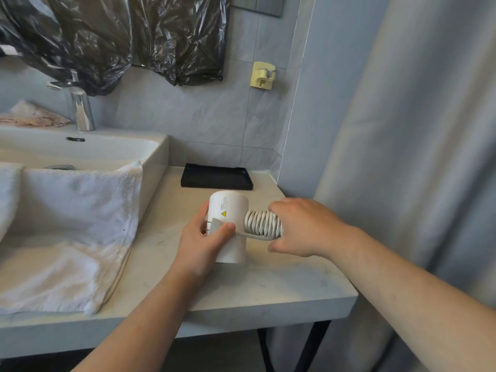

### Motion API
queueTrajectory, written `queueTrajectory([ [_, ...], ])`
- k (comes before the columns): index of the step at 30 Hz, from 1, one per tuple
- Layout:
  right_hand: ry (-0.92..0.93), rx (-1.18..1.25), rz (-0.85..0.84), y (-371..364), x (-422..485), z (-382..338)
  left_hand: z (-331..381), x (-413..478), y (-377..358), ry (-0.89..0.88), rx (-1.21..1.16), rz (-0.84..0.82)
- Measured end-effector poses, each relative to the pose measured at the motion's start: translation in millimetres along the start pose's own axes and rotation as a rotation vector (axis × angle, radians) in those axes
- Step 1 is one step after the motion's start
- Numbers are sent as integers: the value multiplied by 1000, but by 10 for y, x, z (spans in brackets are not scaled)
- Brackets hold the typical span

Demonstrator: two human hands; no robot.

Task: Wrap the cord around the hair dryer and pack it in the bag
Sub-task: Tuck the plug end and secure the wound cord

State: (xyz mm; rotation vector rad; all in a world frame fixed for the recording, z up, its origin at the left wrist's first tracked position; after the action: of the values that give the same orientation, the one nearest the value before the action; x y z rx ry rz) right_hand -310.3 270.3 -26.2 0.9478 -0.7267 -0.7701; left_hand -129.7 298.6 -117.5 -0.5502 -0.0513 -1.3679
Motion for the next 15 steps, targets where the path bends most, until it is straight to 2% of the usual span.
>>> queueTrajectory([
  [3,2,127,-174,-54,69,-9,32,-17,-20,-42,27,-39],
  [10,81,140,-268,-60,129,15,83,-44,-65,-102,44,-79],
  [15,94,512,-505,-132,124,64,73,-45,-55,-121,38,-107],
])
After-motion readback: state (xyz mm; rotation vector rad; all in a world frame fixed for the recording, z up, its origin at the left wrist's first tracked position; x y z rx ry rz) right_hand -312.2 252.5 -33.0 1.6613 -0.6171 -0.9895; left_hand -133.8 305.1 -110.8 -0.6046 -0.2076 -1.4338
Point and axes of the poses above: each hand's wrist, its own x-axis towards the middle knuckle, its own y-axis out of the back of the hand, z = x × y, the point moved 4 cm from there along x, towards the middle knuckle, and after that the axes turned 12 degrees about -x, right-handed, at the moved point
